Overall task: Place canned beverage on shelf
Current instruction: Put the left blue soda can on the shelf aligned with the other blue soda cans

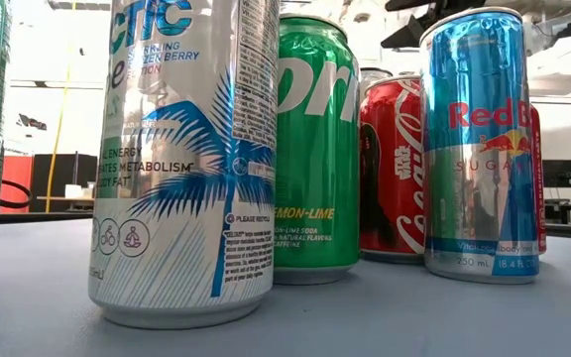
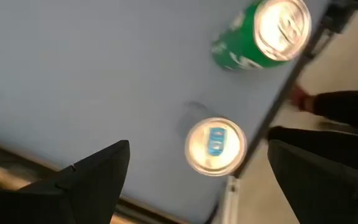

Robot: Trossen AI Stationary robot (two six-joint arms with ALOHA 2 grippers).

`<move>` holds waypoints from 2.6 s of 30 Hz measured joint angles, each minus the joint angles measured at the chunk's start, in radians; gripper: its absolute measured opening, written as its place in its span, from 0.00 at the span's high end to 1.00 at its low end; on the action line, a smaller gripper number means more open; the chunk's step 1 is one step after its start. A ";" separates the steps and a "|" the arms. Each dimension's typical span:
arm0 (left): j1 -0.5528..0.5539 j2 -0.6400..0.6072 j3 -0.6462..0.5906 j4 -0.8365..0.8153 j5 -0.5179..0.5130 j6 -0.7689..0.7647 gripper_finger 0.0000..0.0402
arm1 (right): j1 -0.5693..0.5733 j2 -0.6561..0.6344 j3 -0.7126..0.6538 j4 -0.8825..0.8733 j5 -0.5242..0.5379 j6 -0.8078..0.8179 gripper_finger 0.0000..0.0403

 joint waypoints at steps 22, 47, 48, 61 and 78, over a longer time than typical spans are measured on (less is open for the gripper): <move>-0.001 -0.062 -0.232 0.389 -0.012 0.153 0.08 | -0.067 0.000 0.000 0.037 -0.004 0.082 0.10; -0.053 -0.039 -0.232 0.298 -0.001 0.117 0.08 | -0.067 0.000 0.000 0.051 -0.003 0.078 0.10; -0.054 -0.039 -0.233 0.297 -0.005 0.120 0.08 | -0.067 0.000 0.000 0.051 -0.003 0.078 0.10; -0.066 -0.062 -0.318 0.397 -0.019 0.108 0.08 | -0.067 0.000 0.000 0.083 -0.002 0.105 0.10; -0.068 -0.058 -0.350 0.417 -0.031 0.235 0.08 | -0.067 0.000 0.000 0.098 0.002 0.107 0.10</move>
